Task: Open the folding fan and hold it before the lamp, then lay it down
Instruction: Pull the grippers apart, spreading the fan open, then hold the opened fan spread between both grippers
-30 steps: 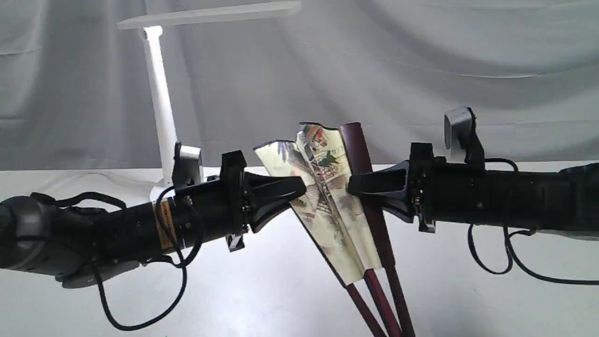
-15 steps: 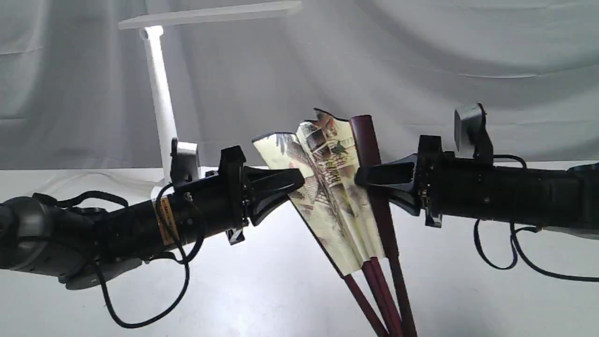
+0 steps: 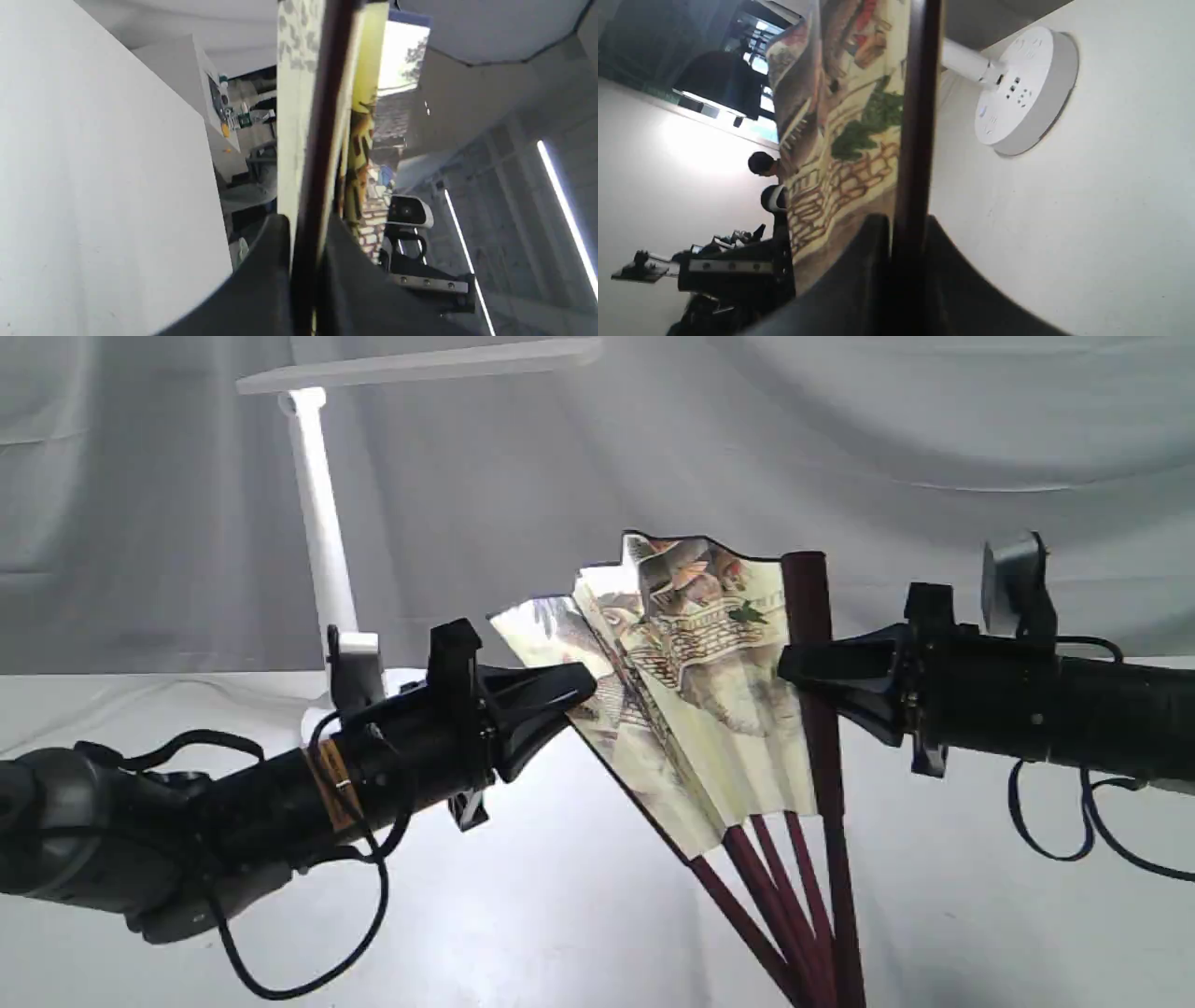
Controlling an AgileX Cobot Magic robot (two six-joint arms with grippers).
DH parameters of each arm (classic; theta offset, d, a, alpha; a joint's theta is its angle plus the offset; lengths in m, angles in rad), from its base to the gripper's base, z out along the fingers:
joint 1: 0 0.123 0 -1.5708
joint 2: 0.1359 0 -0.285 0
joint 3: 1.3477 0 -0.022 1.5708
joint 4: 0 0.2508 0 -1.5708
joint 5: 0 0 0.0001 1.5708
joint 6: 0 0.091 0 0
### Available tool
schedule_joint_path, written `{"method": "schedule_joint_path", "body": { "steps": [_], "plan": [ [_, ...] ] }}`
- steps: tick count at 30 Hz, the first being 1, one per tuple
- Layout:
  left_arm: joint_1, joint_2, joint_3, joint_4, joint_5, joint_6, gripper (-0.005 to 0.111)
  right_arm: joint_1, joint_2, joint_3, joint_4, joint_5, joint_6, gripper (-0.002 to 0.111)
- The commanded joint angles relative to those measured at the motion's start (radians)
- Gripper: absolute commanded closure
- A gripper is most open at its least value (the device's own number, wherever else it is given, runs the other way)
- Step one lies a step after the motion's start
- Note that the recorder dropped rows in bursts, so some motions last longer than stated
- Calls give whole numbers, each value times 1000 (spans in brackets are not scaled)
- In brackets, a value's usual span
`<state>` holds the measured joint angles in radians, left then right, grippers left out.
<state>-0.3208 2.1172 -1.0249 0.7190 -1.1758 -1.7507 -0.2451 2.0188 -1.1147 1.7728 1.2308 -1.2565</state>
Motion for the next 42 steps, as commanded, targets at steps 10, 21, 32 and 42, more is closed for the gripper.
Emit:
{"method": "schedule_joint_path", "body": {
  "steps": [10,21,32,42],
  "plan": [
    [-40,-7,54,-394,-45,50,107,-122,-2,0,-28,-10,6,108],
    [-40,-7,54,-556,-30,50,107,-197,-2,0,-28,-10,10,108],
    [-144,-7,54,-830,-45,103,107,-261,0,2,-28,-10,10,108],
    [-150,-7,56,-914,-45,80,107,-323,65,14,-28,-10,79,108]
  ]
}}
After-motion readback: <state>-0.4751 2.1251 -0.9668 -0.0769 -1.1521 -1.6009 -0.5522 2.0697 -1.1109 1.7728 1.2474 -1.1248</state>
